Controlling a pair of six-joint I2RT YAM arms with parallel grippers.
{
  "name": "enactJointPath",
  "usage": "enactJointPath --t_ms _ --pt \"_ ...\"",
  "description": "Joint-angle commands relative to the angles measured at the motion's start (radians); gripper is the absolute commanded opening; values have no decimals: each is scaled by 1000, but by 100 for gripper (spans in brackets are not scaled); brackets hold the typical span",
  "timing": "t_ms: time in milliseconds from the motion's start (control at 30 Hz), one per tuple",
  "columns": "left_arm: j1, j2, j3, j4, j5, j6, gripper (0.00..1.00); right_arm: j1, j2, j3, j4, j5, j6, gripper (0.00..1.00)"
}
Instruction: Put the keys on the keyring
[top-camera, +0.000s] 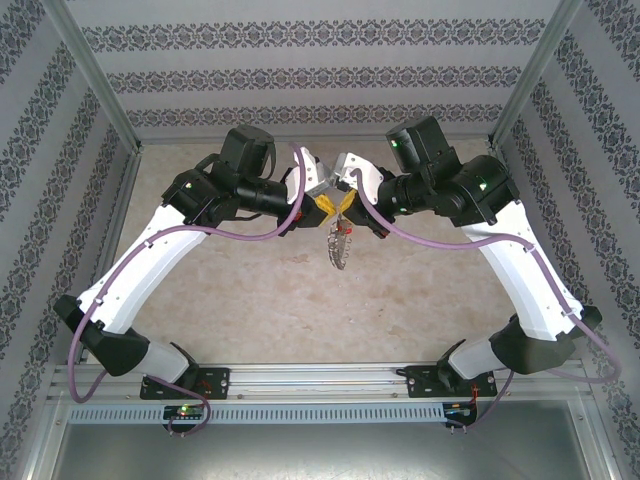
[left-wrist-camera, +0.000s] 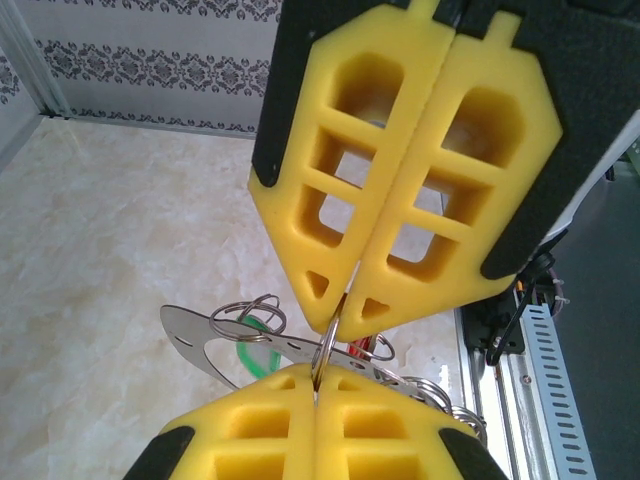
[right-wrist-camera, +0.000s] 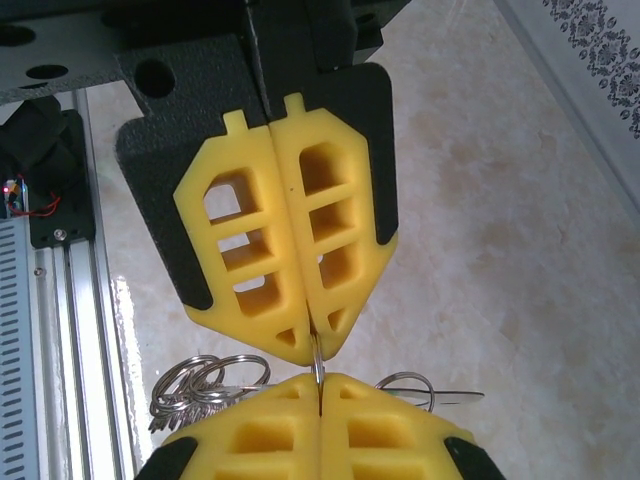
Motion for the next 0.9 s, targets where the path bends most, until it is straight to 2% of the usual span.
enactJointPath --t_ms 0,100,267,333,600,867 --pt "-9 -15 -10 63 59 -20 0 11 -6 4 34 -35 11 0" --pt "2 -35 -43 121 73 -57 0 -22 -45 -53 99 -108 50 0" --pt "28 -64 -75 196 106 -110 0 -75 -103 -146 210 -198 116 26" --pt "36 -74 -86 228 124 -135 0 -96 -118 -170 244 -231 144 31" --pt "68 -113 -134 422 199 -290 0 -161 -166 -226 317 -305 205 33" --pt "68 -113 -125 471 220 -336 0 -190 -192 -255 380 -379 246 32"
